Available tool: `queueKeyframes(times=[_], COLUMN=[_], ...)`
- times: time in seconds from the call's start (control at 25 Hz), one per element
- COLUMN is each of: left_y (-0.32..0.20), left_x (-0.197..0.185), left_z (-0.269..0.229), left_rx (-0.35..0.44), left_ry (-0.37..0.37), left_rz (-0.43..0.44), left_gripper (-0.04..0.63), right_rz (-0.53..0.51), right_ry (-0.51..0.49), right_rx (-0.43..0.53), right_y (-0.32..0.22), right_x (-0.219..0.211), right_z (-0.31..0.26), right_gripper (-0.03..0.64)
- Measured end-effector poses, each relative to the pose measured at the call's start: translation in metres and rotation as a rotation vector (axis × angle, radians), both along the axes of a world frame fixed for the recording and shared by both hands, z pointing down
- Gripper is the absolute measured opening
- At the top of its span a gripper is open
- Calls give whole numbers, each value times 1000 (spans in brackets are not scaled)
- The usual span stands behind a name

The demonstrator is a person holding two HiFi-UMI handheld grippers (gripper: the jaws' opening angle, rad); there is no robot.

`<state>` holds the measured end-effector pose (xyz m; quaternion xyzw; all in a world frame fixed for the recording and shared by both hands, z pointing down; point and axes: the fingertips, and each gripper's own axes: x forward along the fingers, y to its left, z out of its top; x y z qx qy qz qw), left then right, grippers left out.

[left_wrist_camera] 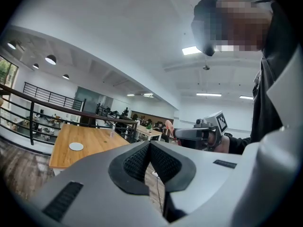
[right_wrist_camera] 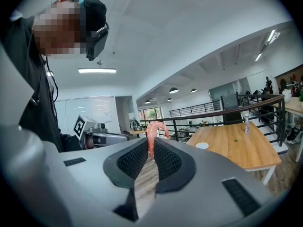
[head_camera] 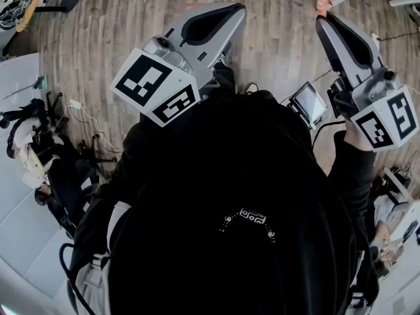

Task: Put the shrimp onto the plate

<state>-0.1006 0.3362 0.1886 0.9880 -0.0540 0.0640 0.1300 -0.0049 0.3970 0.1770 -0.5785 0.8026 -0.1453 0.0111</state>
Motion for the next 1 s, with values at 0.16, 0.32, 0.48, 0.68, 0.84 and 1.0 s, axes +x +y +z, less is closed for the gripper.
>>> queueKeyframes(times=[0.16, 0.32, 0.48, 0.68, 0.84, 1.0], left_y=[-24, -49, -83, -130, -148, -220], left_x=[8, 11, 14, 12, 6, 15], left_z=[1, 9, 16, 24, 25, 16], left_rx=[0, -8, -10, -11, 1, -10], left_ry=[-12, -25, -27, -31, -21, -7], left_rz=[7, 8, -1, -13, 7, 17], left_gripper=[-2, -2, -2, -2, -2, -2], right_rz=[4, 3, -14, -31, -30, -20], right_ry=[-11, -24, -16, -10, 18, 18], right_rx=[-4, -3, -8, -8, 2, -7], right_y=[-24, -48, -85, -136, -156, -228], right_x=[3, 7, 10, 6, -5, 1], right_z=[-1, 2, 8, 12, 8, -3], right_gripper=[54, 54, 54, 54, 54, 54])
